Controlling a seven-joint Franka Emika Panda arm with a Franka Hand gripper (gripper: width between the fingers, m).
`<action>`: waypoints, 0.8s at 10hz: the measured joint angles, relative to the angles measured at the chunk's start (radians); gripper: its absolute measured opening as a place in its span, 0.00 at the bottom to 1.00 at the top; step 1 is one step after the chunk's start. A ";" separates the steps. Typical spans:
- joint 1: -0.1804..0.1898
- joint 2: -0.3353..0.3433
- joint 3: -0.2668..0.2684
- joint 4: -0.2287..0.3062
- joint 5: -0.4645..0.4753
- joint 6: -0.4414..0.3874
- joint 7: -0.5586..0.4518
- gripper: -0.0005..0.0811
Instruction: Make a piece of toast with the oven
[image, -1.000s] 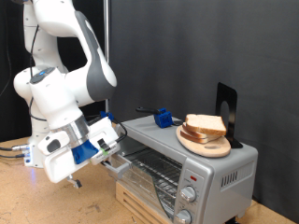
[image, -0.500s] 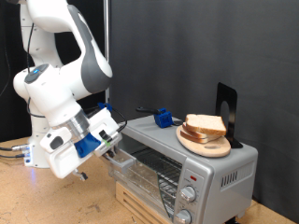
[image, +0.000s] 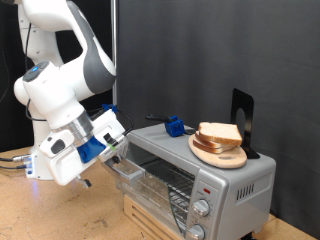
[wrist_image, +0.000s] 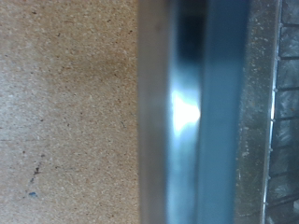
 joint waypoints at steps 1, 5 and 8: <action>-0.003 -0.003 0.000 0.001 -0.023 0.000 0.015 0.84; -0.028 -0.022 0.001 -0.009 -0.117 0.007 0.041 0.84; -0.037 -0.014 0.002 -0.034 -0.158 0.097 0.088 0.84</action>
